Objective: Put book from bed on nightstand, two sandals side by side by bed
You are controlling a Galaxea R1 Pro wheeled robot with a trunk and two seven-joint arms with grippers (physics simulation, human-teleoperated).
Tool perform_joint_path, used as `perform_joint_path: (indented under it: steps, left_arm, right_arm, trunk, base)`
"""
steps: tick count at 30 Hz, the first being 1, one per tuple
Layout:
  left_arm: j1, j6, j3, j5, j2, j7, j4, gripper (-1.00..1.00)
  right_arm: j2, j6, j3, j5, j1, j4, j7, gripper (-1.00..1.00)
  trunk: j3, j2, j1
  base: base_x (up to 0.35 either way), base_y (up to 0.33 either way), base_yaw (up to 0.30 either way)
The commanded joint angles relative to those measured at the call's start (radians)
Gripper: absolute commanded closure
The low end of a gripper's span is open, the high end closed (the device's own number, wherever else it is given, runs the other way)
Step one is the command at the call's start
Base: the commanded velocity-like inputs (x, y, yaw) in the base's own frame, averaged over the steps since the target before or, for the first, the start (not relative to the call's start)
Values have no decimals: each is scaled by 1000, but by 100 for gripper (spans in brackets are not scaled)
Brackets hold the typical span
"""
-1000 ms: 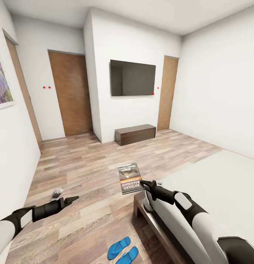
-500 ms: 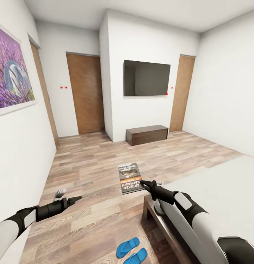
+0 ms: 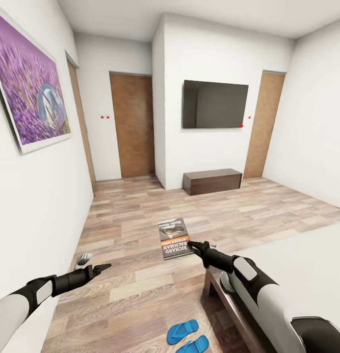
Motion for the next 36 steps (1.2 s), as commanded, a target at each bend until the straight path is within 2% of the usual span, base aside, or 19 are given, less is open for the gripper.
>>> perform_joint_path:
  steps: [1, 7, 13, 19, 36]
  left_arm:
    - [-1, 10, -2, 7, 0, -1, 0, -100]
    - [-1, 10, -1, 8, 0, 5, 0, -100]
    - [3, 9, -2, 9, -2, 46, 0, -100]
    - [4, 9, 0, 10, -1, 62, 0, -100]
    - [4, 9, 0, 10, -2, 66, 0, -100]
  right_arm:
    - [-1, 5, 2, -11, -1, -1, 2, 100]
    - [-1, 5, 2, -11, -1, -1, 2, 100]
    - [-1, 5, 2, -11, -1, -1, 2, 100]
    - [-1, 5, 2, -11, -1, -1, 2, 100]
    - [-1, 5, 2, -12, -1, -1, 2, 100]
  trunk:
    - [-1, -1, 0]
    - [-1, -1, 0]
    - [-1, -1, 0]
    - [-1, -1, 0]
    - [-1, -1, 0]
  base:
    - [0, 0, 215]
    - [0, 0, 214]
    - [0, 0, 211]
    - [0, 0, 207]
    - [0, 0, 202]
